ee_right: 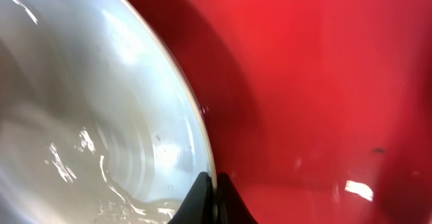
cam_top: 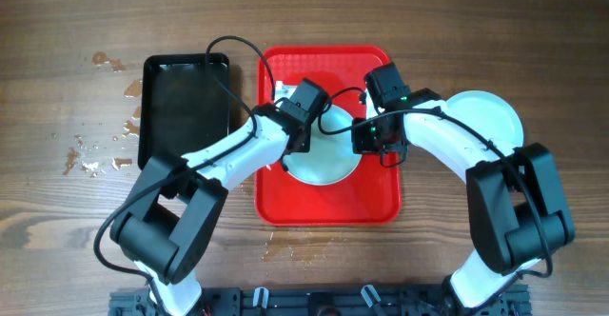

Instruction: Clean dirty plates on tray and stack at the side

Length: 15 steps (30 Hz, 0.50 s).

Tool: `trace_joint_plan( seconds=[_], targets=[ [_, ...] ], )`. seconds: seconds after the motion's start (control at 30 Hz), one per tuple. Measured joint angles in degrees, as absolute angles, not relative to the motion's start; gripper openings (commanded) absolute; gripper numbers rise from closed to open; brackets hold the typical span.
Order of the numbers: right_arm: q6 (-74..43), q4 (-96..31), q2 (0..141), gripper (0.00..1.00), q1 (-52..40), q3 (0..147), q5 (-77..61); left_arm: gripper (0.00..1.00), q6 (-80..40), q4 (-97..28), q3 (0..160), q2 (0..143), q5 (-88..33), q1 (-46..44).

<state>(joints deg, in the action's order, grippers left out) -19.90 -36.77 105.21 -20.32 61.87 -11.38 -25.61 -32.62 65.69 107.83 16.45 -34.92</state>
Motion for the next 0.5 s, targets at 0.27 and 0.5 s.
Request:
trace_joint_plan(
  seconds=[0.27,0.5],
  targets=[
    [-20.8,-38.3,105.2,0.04,-19.7,61.9,-10.1,0.04,-26.5,-37.8,69.4,100.9,23.0,-29.8],
    [-19.3,-38.3,105.2,0.04,-19.6,61.9,-10.0,0.04,-26.5,-48.5,69.8,89.4,24.0,-20.9]
  ],
)
